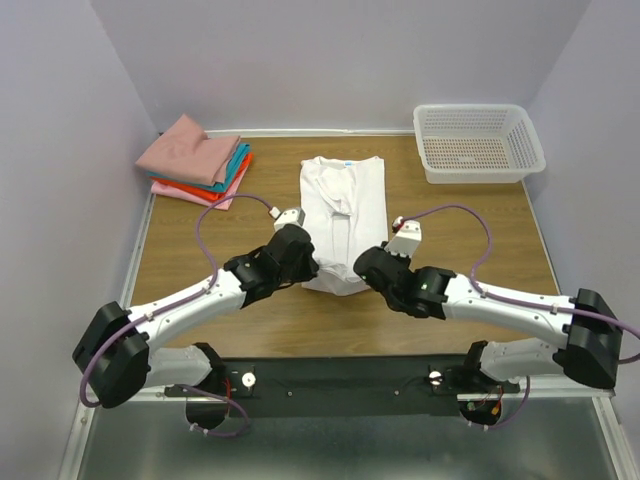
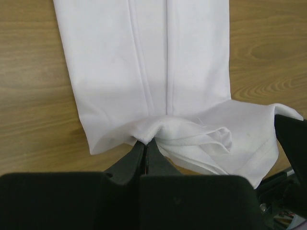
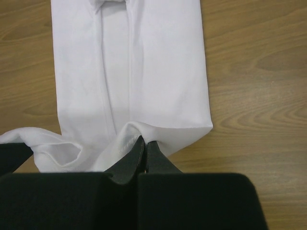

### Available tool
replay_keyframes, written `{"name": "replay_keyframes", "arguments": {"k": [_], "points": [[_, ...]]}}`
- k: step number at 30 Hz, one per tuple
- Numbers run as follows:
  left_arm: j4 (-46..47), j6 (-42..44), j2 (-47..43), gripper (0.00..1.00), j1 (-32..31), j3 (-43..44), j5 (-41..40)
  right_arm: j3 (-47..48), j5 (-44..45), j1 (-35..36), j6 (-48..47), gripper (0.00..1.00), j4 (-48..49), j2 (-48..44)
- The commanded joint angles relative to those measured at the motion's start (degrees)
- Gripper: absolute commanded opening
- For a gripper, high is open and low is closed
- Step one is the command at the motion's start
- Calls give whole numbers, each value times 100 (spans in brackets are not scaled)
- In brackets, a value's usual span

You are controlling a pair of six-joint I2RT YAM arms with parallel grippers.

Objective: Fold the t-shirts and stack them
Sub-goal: Fold the tshirt

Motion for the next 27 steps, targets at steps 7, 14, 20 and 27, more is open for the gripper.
{"name": "replay_keyframes", "arguments": {"k": [7, 14, 20, 27], "points": [[597, 619, 237, 0, 518, 421, 162, 819, 466, -565, -544, 0, 229, 847], [790, 909, 729, 0, 834, 729, 285, 1100, 27, -1040, -948, 0, 492, 1207], [896, 1067, 1090, 0, 1177, 922, 364, 1407, -52, -1357, -1238, 0, 616, 1471], [1002, 1243, 1476, 0, 1406, 1247, 523, 1759, -324, -1664, -1484, 0, 703, 1928]]}}
